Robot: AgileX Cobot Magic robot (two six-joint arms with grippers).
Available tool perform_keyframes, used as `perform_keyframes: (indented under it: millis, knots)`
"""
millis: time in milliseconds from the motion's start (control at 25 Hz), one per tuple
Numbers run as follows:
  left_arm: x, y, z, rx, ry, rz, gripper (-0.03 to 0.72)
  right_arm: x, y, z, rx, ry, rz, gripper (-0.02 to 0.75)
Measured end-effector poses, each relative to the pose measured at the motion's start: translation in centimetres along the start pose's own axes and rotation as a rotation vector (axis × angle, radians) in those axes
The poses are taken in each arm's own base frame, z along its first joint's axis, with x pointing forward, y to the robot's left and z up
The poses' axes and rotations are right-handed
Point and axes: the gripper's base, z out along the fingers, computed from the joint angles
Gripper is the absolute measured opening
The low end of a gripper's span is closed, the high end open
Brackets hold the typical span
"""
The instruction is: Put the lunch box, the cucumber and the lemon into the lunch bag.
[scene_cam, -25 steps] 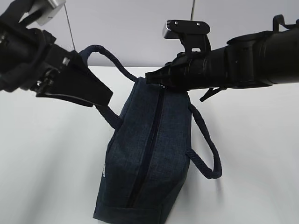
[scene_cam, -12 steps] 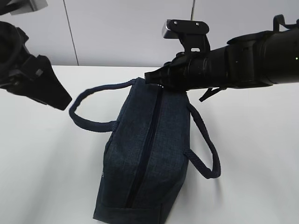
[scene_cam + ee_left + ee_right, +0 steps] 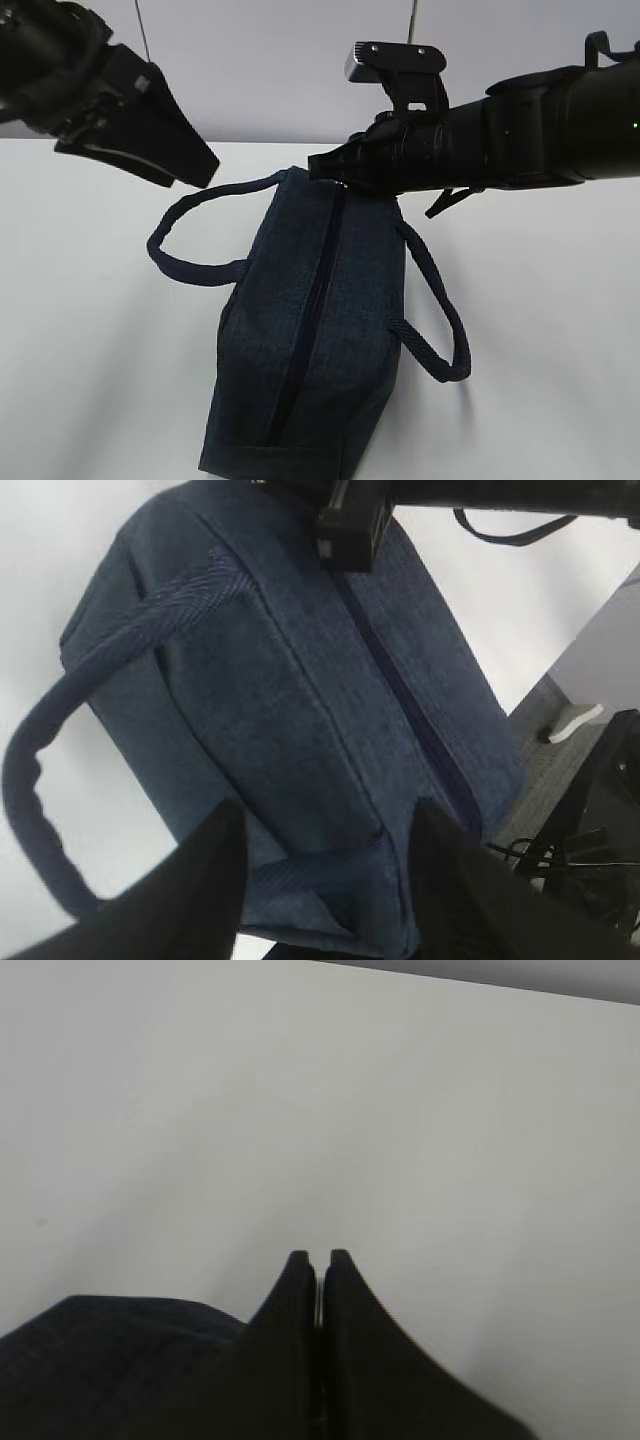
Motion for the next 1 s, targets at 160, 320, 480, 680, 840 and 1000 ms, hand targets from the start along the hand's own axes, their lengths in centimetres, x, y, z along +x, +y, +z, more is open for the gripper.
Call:
perform_keyframes:
  millis: [160, 320, 480, 680, 840, 1000]
  knots:
    - [-0.4, -0.2, 2.6, 0.017, 0.029, 0.022, 0.363, 0.0, 0.1, 0.0, -0.007, 0.000, -0.001, 0.000]
    - [-1.1, -0.5, 4.5, 0.024, 0.046, 0.042, 0.363, 0.0, 0.1, 0.0, -0.008, 0.000, -0.002, 0.000]
    - [-2.5, -0.2, 5.4, 0.021, 0.043, 0.049, 0.363, 0.0, 0.1, 0.0, -0.011, 0.000, -0.002, 0.000]
    - [-3.5, 0.8, 6.7, -0.011, 0.066, 0.032, 0.363, 0.0, 0.2, 0.0, -0.018, -0.001, -0.004, 0.000]
    - [-3.5, 1.5, 7.2, -0.055, 0.093, 0.024, 0.363, 0.0, 0.2, 0.0, -0.024, -0.001, -0.004, 0.000]
    - [-3.3, 1.9, 7.9, -0.062, 0.114, 0.012, 0.362, 0.0, 0.2, 0.0, -0.027, -0.001, -0.005, 0.000]
